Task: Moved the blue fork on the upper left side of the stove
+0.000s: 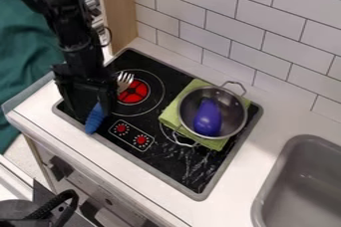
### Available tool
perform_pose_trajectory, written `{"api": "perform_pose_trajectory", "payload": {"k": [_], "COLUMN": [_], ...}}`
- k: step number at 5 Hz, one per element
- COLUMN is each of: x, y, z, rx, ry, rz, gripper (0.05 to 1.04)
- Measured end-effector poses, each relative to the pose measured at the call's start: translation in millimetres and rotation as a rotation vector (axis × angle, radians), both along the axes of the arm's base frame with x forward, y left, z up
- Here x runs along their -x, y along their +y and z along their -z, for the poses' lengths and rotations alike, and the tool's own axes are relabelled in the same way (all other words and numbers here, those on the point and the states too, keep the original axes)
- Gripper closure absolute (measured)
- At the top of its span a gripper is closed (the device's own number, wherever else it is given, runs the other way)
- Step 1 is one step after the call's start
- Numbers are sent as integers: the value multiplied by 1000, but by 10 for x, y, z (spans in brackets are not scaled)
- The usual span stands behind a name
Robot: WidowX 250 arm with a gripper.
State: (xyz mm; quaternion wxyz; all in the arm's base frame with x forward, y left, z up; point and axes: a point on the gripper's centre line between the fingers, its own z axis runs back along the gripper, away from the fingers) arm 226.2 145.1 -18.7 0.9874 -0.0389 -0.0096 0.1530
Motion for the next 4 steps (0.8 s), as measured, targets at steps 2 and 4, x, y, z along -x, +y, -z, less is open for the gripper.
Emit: {"api": "perform_pose_trajectory", "payload": {"k": [2, 4], "x": [-137, -135], "y": [46, -39], "z": [153, 213], "rx": [9, -45], "ry": [-24, -18], "rz": [52, 154], "gripper": [133, 695]}}
